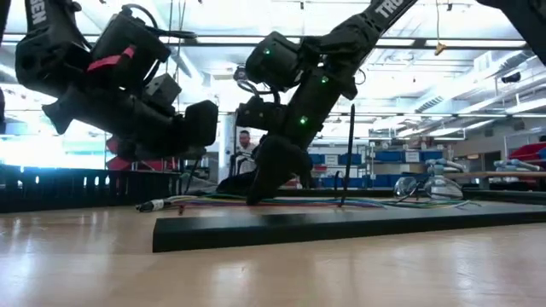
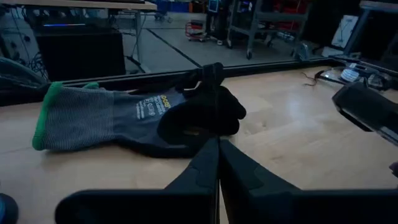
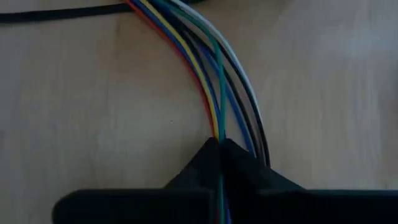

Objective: Ziptie cables
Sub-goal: Wrap the other black zip tie on the cable wires

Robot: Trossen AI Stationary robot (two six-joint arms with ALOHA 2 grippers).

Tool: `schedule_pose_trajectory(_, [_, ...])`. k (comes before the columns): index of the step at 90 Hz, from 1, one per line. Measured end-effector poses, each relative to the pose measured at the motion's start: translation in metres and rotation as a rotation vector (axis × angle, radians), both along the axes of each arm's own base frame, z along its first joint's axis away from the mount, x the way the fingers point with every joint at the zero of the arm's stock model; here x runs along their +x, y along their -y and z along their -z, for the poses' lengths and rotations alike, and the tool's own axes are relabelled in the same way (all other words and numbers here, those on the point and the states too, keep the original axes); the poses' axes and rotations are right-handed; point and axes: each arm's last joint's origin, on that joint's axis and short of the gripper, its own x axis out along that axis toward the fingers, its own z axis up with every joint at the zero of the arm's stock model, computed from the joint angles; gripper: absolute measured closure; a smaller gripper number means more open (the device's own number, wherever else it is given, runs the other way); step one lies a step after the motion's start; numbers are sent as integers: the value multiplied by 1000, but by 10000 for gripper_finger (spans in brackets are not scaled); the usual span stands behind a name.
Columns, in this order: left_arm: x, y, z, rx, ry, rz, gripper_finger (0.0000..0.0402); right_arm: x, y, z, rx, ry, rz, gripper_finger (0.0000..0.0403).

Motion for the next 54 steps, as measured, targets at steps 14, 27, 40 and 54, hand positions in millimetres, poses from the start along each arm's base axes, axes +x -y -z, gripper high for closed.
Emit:
schedule_pose_trajectory(14, [0,0,0,0,-1,1,401,3,-8,-2,49,43,-27,401])
schedule_pose_trajectory(27, [0,0,-1,-2,9,0,401,7,-16,-5,50,92,-44,402])
schedule_pose_trajectory(40, [3,1,-5,-16,75,6,402,9,-16,-6,42,114,-38,402])
schedule_pose_trajectory(54, [4,1,-6,-23,87,15,401,11,-17,-9,87,152,-59,402])
